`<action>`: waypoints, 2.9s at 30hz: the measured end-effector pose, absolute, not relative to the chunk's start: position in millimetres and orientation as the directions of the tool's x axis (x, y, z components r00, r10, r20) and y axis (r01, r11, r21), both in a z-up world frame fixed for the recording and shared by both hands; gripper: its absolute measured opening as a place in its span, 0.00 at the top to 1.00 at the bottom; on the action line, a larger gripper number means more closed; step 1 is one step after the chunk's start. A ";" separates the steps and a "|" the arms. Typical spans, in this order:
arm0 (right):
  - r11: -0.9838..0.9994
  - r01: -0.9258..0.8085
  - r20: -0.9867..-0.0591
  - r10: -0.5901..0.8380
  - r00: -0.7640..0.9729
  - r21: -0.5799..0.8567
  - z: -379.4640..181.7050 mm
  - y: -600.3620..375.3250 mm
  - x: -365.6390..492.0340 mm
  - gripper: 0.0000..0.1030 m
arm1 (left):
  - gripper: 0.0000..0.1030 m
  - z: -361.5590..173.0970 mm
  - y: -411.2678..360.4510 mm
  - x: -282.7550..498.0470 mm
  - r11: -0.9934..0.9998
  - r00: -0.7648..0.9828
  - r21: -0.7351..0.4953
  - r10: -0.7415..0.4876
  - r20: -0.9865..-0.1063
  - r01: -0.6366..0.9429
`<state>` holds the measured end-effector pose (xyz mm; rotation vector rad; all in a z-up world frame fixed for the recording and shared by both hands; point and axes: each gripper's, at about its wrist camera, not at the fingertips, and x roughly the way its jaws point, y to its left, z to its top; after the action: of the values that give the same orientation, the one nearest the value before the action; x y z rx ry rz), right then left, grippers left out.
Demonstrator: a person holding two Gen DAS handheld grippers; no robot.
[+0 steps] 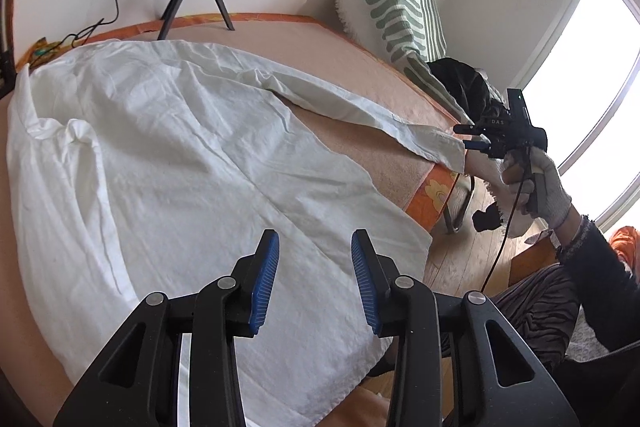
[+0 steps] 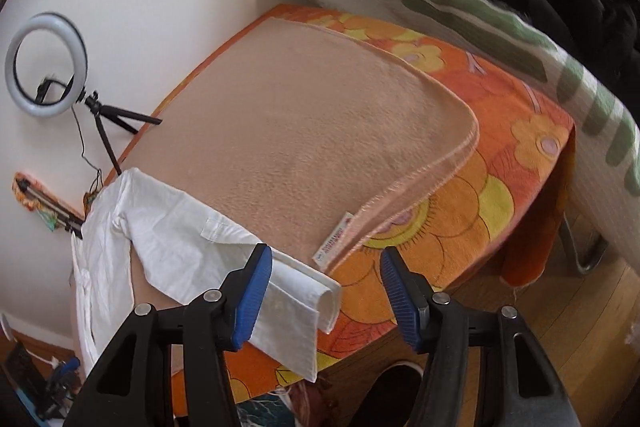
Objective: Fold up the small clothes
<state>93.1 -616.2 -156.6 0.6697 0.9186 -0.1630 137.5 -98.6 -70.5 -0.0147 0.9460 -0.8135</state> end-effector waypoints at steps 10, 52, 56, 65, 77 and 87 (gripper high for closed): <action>0.597 0.401 -0.681 0.368 0.633 0.695 -181.4 -620.6 81.3 0.73 | 0.65 -71.9 -107.3 140.5 0.706 0.309 -0.350 -0.625 -0.717 0.616; 0.871 -0.326 -0.652 0.492 0.577 0.368 -71.9 -379.7 124.5 0.69 | 0.41 -101.5 -195.9 90.2 0.726 0.464 0.055 -0.378 -0.801 0.685; 0.893 -0.253 -0.674 0.447 0.589 0.372 -71.0 -391.4 190.2 0.68 | 0.41 -116.1 -196.5 91.7 0.734 0.458 0.076 -0.337 -0.822 0.675; 0.921 -0.161 -0.757 0.385 0.529 0.355 -92.2 -361.2 333.2 0.68 | 0.97 -114.3 -152.7 112.8 0.773 0.367 -0.224 -0.508 -0.779 0.593; 0.962 -0.227 -0.845 0.245 0.475 0.151 -109.7 -296.6 387.8 1.00 | 0.97 -108.5 -121.9 99.0 0.725 0.303 -0.516 -0.672 -0.676 0.456; 0.926 -0.372 -0.800 0.270 0.535 0.064 -60.6 -225.0 369.4 1.00 | 0.98 -120.4 -109.4 84.3 0.666 0.271 -0.631 -0.742 -0.613 0.398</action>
<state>369.4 -225.0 -60.6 -0.1196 0.9307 0.3834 84.3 -109.4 -120.4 -0.3883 1.0368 -0.7943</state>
